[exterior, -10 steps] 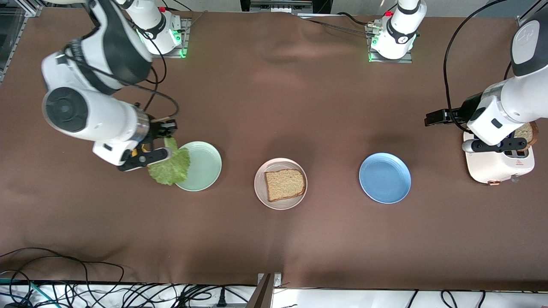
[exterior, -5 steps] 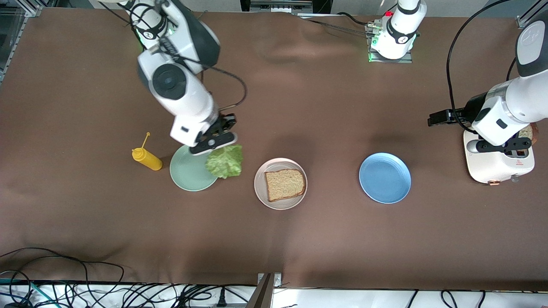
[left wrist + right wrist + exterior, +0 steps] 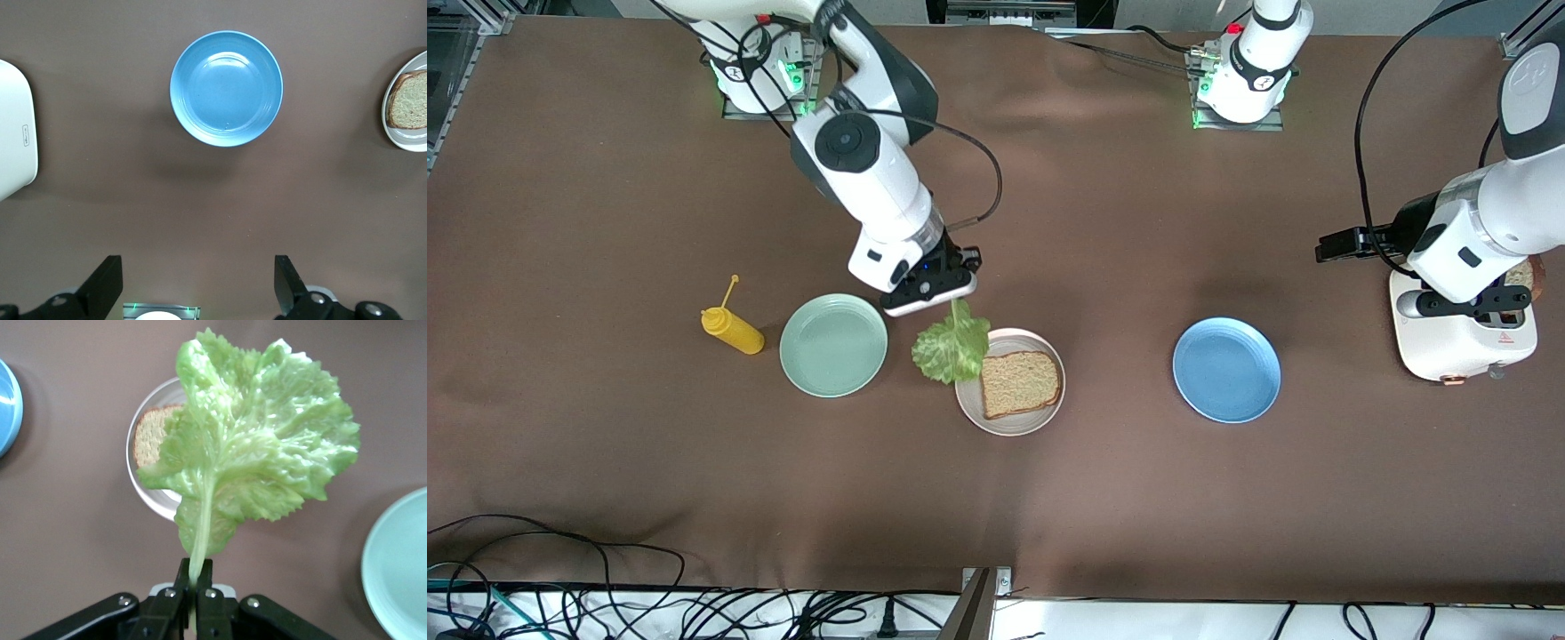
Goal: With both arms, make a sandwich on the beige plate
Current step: 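Carry the lettuce leaf with the right gripper over the bread, then lower the lettuce onto the bread and open the right gripper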
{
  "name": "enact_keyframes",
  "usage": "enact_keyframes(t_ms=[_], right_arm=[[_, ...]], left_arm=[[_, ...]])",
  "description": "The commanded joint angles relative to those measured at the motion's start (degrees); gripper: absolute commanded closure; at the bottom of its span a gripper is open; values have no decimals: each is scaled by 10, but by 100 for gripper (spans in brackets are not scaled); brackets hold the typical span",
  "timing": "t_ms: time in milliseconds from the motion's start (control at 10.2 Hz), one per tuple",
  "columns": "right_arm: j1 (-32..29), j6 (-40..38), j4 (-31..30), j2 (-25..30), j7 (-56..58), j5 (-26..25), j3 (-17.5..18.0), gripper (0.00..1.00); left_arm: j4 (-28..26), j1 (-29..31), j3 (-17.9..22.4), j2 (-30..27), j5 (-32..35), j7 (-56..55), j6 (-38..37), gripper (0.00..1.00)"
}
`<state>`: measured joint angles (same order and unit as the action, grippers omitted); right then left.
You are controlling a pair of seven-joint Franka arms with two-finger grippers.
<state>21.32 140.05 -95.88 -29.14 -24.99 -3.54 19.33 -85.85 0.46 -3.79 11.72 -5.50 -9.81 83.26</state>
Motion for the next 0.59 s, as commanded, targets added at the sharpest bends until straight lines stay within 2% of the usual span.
enact_keyframes(t_ms=[0,196,491], right_arm=[[27,69,24,-41,49,-5,-29,100],[33,122,38,-87,96,-3,-32,100],[57,191,68,-162,85,3,-34,100]], left_arm=[[-5,1,-2,-9,8,8,-3,0],[-6,3,-2,-9,8,13,-3,0],[-5,4,-2,-8,8,17,-3,0]])
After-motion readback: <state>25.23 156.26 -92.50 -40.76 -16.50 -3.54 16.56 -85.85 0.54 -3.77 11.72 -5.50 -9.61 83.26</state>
